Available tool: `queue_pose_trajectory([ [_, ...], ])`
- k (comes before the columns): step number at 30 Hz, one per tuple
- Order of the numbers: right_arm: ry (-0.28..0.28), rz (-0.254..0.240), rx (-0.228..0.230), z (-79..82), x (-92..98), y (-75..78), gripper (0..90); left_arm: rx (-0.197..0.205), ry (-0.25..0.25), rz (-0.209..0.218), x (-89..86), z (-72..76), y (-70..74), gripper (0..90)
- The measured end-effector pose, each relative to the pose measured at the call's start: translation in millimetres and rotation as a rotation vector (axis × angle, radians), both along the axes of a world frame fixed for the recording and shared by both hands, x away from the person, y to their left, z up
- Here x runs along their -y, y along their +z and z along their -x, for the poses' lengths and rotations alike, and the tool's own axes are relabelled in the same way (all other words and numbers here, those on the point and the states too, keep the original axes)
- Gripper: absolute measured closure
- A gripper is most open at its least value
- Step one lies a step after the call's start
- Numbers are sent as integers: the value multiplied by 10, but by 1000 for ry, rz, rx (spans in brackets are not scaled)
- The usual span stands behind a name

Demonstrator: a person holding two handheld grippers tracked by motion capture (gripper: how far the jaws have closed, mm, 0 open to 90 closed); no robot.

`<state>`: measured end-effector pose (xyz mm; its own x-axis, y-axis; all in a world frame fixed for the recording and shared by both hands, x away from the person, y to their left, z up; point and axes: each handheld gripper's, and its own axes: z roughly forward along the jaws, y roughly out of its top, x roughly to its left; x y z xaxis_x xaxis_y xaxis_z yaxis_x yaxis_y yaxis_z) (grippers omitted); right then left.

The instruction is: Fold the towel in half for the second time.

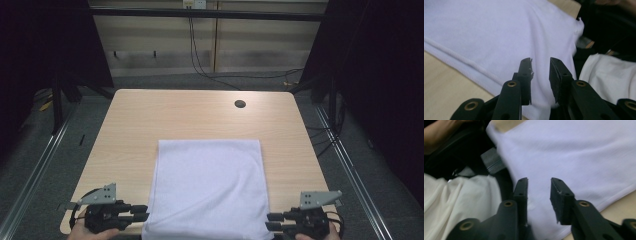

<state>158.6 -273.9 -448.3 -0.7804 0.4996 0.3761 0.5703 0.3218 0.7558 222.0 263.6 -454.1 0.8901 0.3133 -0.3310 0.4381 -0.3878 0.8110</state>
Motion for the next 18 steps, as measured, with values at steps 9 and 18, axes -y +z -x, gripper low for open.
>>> queue_pose_trajectory([
  [9,-138,171,59,-1075,-238,-218,665,-23,220,-200,422,-918,-301,687],
  [18,-155,272,22,-1407,-436,-488,619,-47,215,-273,525,-988,-425,718],
])
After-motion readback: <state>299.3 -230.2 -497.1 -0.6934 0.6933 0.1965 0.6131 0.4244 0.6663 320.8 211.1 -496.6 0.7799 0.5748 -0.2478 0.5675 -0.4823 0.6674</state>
